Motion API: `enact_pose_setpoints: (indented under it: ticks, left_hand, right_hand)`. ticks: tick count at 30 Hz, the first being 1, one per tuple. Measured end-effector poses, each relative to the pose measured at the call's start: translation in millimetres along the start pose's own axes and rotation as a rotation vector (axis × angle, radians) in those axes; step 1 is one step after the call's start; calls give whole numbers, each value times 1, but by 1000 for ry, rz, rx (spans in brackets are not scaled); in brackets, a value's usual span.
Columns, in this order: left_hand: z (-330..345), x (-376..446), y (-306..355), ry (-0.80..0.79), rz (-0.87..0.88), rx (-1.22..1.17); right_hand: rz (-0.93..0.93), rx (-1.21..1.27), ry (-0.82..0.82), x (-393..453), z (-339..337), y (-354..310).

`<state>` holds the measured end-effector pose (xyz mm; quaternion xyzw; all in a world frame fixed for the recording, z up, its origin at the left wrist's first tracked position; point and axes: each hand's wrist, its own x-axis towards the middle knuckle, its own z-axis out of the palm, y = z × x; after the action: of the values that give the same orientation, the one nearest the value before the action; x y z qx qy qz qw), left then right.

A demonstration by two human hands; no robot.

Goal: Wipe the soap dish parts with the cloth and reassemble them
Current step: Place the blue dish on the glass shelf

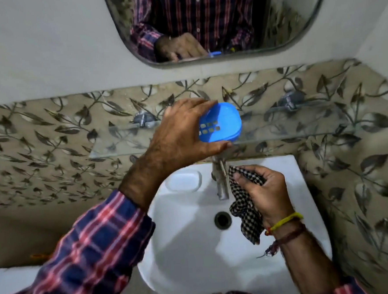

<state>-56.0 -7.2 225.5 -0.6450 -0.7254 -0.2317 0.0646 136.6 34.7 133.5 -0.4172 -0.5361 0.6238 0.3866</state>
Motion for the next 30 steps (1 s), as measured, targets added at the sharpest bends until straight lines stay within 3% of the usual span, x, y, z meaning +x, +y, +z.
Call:
enact_pose_setpoints:
  ticks: [10,15,23,26,30]
  left_hand:
    - [27,37,-43,-220,-25,-48]
    - [33,29,-55,-244,-72,-209]
    - [33,25,-65,-253,-80,-249]
    - [20,9,-60,-64,-79,-257]
    - [29,-60,-50,498,-90,-267]
  right_hand:
    - [31,-84,-35,9,10,9]
    - [63,-105,-7,9,17,15]
    - [66,-194,-26,2,27,27]
    - [66,-207,-22,2,31,30]
    - [56,-215,7,-1,31,32]
